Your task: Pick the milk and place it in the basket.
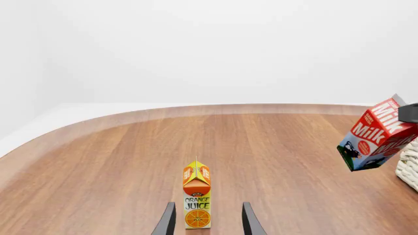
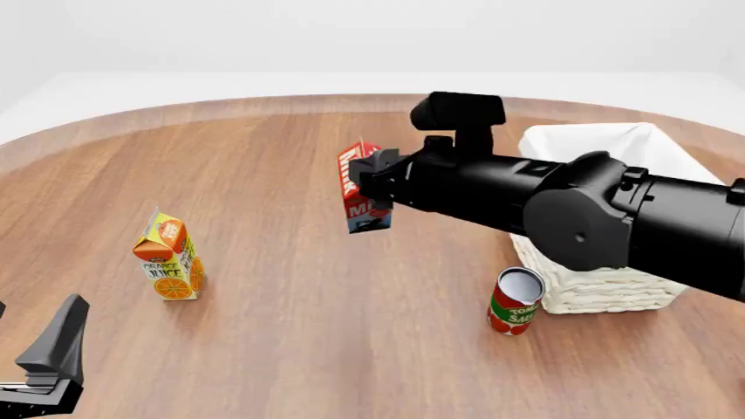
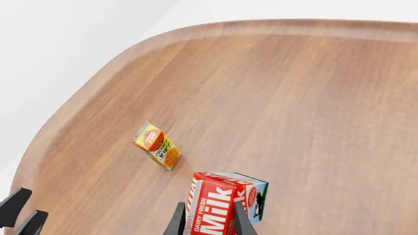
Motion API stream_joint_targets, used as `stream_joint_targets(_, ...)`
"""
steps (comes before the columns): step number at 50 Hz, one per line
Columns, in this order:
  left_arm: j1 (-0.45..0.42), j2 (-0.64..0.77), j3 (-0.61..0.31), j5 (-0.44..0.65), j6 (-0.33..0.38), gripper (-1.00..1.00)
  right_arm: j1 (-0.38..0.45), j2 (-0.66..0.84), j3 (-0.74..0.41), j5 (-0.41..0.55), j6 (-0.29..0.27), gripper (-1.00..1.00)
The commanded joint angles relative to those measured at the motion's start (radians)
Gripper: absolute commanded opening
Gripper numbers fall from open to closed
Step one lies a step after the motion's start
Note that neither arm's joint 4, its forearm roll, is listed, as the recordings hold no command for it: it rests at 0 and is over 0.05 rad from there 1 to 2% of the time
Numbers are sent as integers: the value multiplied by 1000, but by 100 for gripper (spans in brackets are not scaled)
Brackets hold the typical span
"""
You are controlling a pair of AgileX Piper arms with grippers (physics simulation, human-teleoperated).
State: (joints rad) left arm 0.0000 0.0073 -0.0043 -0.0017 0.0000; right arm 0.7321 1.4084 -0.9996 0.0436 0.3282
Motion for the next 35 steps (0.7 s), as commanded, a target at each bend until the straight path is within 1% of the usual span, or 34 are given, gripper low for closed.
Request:
stream_joint_targets(1,0,0,0,0,0,100,-47,-133,26,30,-34,-100)
stream_joint_targets(6,0,0,0,0,0,100,-81,-186,52,36,-46,-100)
stream_joint_targets(14,0,0,0,0,0,100,-134,-278,71,82,-83,-100)
stream_joint_targets(16,0,0,0,0,0,100,-137,-290,74,85,-82,-100)
stream_joint_targets(26,0,0,0,0,0,100,-198,-404,95,137,-121,-100)
stream_joint_targets(35,0,0,0,0,0,100,-246,-483,125,158,-134,-100)
